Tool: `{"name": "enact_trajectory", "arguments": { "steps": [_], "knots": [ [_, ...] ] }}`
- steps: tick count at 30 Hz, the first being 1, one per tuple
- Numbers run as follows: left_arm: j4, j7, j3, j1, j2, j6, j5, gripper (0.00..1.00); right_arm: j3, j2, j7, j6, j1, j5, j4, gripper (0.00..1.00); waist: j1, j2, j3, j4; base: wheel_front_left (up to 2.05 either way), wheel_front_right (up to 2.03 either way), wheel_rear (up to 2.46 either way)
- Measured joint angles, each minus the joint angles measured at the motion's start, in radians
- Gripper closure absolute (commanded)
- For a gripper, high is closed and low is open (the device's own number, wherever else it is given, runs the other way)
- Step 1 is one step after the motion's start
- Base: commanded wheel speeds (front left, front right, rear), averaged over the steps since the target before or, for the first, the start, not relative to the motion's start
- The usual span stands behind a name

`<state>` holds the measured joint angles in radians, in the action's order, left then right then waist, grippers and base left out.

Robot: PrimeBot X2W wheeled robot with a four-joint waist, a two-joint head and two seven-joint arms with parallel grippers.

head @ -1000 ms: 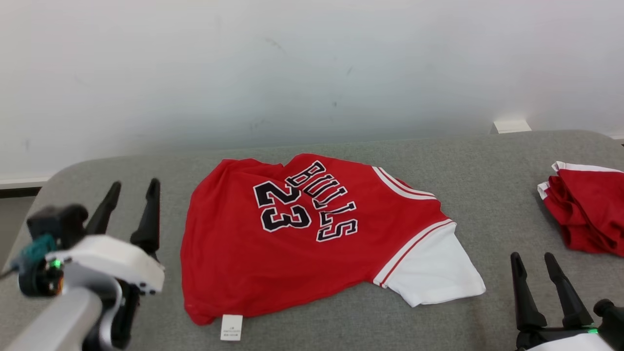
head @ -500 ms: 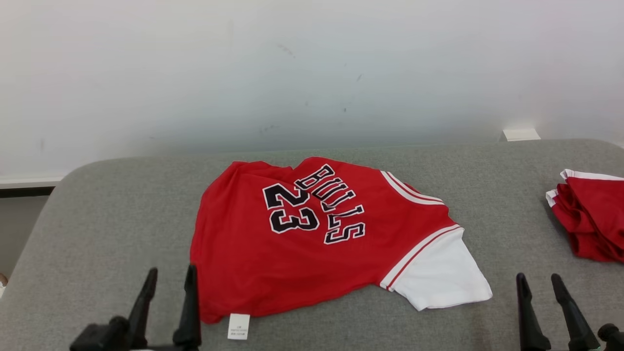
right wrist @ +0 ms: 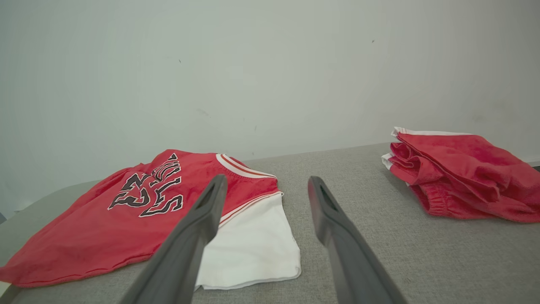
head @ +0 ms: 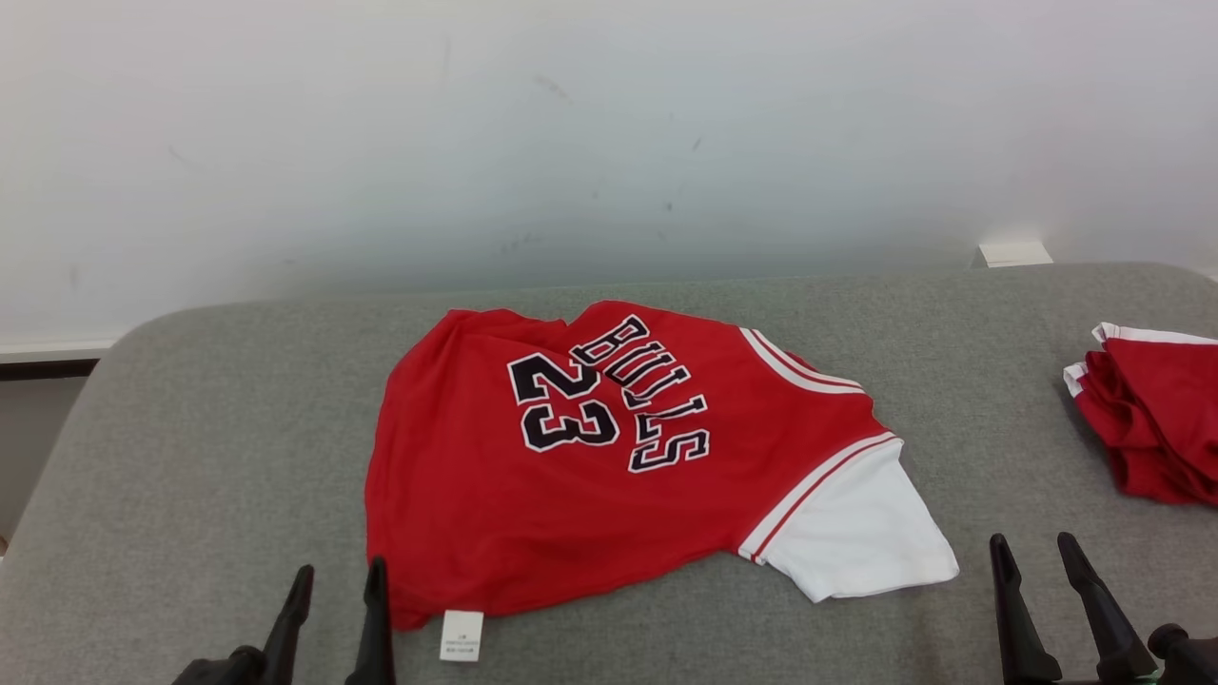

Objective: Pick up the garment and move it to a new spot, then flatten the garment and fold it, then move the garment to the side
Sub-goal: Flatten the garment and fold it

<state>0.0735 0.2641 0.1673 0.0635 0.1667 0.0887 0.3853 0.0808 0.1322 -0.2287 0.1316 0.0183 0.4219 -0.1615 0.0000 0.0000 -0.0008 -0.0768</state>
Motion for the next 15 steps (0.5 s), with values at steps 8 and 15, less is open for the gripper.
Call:
{"name": "enact_trajectory", "arguments": {
  "steps": [8, 15],
  "knots": [
    [0.065, 0.0, -0.013, -0.011, -0.023, -0.04, -0.023, 0.0, 0.035, 0.018, 0.082, 0.0, -0.041, 0.004, -0.044, 0.0, 0.0, 0.0, 0.008, -0.002, 0.0, 0.0, 0.0],
    [0.137, -0.075, 0.012, -0.084, -0.007, -0.071, -0.021, 0.0, 0.06, 0.035, 0.306, 0.0, -0.172, 0.015, -0.16, 0.0, 0.0, 0.0, 0.044, 0.004, 0.0, 0.0, 0.0]
  ]
}}
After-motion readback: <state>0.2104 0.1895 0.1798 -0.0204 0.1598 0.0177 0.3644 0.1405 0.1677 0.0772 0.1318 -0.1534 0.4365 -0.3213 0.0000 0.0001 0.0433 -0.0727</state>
